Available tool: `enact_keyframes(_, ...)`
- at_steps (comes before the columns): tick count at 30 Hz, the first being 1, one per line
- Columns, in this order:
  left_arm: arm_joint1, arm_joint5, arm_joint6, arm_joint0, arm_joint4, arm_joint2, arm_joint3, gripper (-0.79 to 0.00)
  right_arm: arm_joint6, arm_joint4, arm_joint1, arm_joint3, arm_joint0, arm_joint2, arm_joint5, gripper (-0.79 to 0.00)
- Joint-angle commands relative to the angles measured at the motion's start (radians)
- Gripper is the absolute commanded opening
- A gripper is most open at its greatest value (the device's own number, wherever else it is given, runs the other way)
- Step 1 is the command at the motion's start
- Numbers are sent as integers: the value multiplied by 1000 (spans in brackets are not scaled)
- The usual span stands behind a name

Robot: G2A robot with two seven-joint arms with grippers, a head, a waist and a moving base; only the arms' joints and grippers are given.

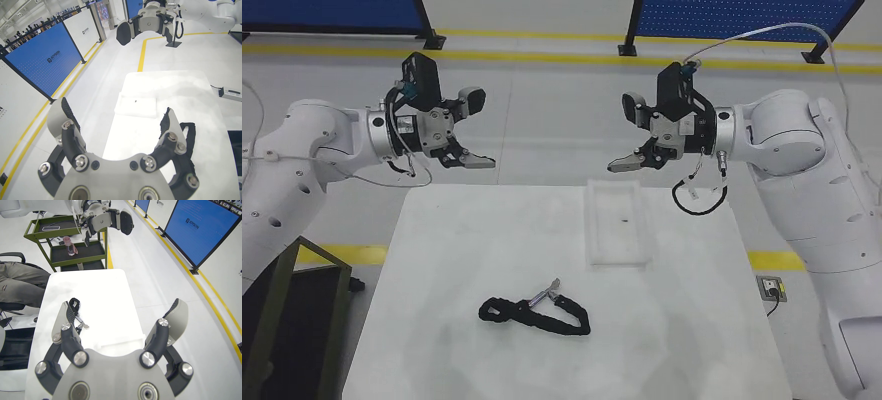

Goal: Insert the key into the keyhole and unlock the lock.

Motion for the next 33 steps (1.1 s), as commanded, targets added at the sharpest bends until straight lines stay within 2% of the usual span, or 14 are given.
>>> enact_keyframes(1,-3,0,-7,-15,-41,35,0,0,-10,0,1,16,17,-17,-8,0)
enact_keyframes(4,-6,0,-19,-43,-90,77,12,0,-31,14,4,43,38,-24,-30,0)
enact_keyframes(33,-6,0,-19,-43,-90,77,12,-1,-36,19,5,46,40,-26,-35,0)
